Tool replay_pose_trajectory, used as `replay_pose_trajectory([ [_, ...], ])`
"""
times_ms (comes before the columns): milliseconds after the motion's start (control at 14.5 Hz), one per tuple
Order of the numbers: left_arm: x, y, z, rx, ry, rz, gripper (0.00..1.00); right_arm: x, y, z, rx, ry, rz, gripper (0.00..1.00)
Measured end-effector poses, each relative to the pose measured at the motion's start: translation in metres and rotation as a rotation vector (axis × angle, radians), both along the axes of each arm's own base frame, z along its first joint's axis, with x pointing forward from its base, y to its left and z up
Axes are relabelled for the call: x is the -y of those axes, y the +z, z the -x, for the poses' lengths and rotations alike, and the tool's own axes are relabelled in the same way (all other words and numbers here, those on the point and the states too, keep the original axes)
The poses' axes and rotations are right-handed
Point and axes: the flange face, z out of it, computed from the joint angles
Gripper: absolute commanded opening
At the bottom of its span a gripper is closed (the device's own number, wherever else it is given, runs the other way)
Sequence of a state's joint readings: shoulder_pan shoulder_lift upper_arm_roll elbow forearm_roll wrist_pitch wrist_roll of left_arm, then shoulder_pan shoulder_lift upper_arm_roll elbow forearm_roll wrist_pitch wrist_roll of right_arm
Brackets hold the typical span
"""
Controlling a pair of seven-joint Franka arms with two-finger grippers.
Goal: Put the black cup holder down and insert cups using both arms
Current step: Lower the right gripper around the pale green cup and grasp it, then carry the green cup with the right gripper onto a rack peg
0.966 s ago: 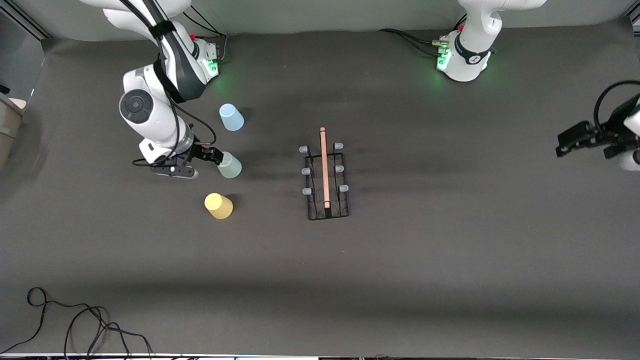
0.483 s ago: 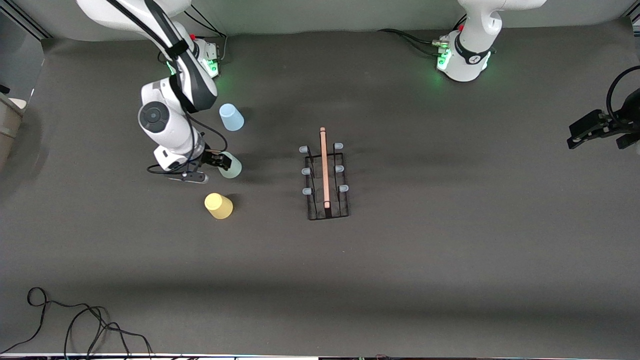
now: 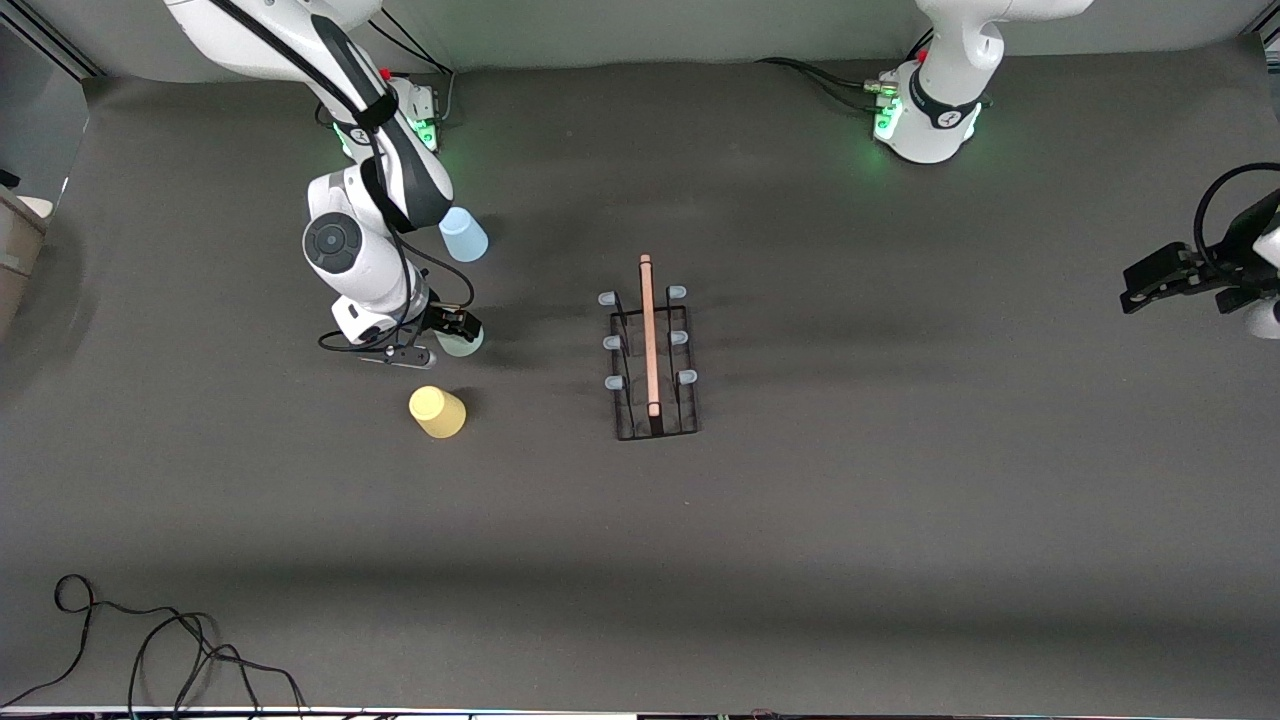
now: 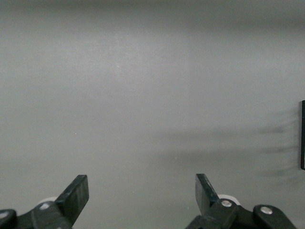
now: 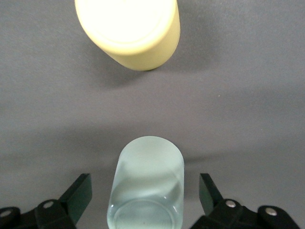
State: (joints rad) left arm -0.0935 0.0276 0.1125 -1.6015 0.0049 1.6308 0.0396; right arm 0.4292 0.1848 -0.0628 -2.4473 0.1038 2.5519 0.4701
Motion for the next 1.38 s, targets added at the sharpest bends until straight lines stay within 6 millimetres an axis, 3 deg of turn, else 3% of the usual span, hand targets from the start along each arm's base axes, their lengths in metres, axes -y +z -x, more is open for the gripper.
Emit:
replay_pose_trajectory([
  [207,0.001,0.000,-0.002,0.009,-0.001,0.000,1.00,0.001,-0.014,0.003,-0.027,0.000,0.012,1.00],
  [276,0.001,0.000,-0.002,0.011,-0.002,0.000,1.00,0.002,-0.017,0.004,-0.033,0.000,0.015,0.92],
  [552,0.006,0.001,-0.002,0.015,-0.011,0.000,1.00,0.002,-0.018,0.003,-0.033,0.000,0.015,0.20],
  [690,0.009,0.000,-0.002,0.015,-0.016,0.000,1.00,0.001,-0.015,0.002,-0.028,0.000,0.013,0.00],
  [897,0.009,0.000,-0.003,0.014,-0.017,0.000,1.00,-0.001,-0.009,-0.003,-0.014,-0.009,0.002,0.00],
  [1034,0.009,-0.001,-0.003,0.012,-0.017,0.000,1.00,-0.004,0.007,-0.008,-0.016,-0.048,-0.030,0.00],
  [1379,0.008,-0.003,-0.004,0.009,-0.015,-0.001,1.00,-0.023,0.086,-0.021,-0.047,-0.122,-0.132,0.00],
])
